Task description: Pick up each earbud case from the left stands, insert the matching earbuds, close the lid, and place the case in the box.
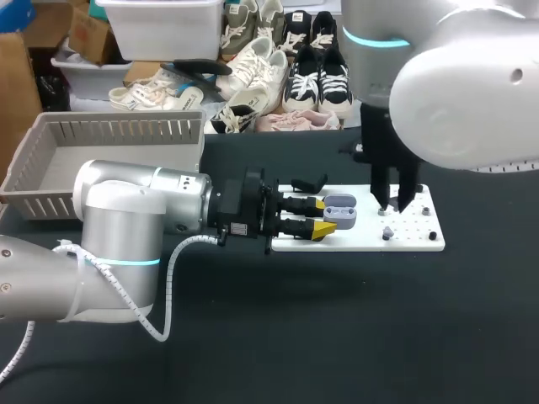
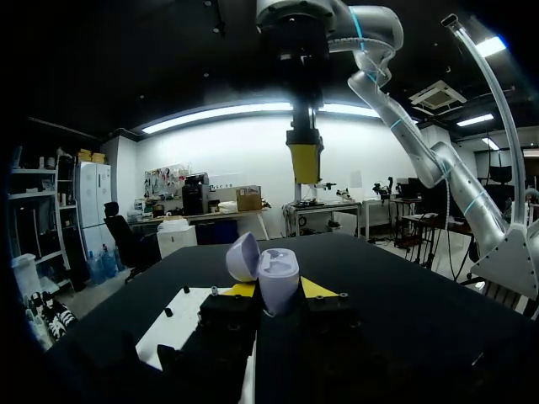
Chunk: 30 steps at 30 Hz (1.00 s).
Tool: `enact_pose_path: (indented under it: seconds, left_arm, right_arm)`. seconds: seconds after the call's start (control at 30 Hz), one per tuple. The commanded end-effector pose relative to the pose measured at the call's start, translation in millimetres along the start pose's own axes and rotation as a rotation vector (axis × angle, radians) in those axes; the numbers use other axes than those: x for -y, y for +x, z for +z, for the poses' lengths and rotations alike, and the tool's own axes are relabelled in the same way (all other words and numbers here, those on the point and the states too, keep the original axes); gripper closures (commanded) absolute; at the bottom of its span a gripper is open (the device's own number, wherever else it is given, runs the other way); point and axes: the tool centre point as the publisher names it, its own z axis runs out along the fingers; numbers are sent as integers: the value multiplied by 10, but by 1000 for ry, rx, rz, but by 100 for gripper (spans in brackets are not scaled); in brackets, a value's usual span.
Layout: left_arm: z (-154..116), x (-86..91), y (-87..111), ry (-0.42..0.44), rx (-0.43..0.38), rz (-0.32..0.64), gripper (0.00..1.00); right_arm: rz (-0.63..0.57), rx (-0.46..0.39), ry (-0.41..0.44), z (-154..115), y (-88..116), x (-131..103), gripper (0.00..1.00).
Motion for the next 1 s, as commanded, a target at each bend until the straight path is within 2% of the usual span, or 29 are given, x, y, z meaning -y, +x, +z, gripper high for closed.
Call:
enact_pose_path:
  seconds: [0.03, 0.2, 0.5, 1.0]
  left_arm:
    - [5, 9, 5, -5, 1, 1, 100]
    - [5, 9, 5, -5, 1, 1, 100]
    - [5, 9, 5, -5, 1, 1, 100]
    - [5, 9, 5, -5, 1, 1, 100]
  right_arm:
    - [-13, 9, 22, 14, 26, -152, 100]
    - [-34, 45, 45, -24, 58, -283, 100]
    - [-61, 46, 47, -46, 82, -454, 100]
    - [-53, 39, 38, -40, 65, -467, 100]
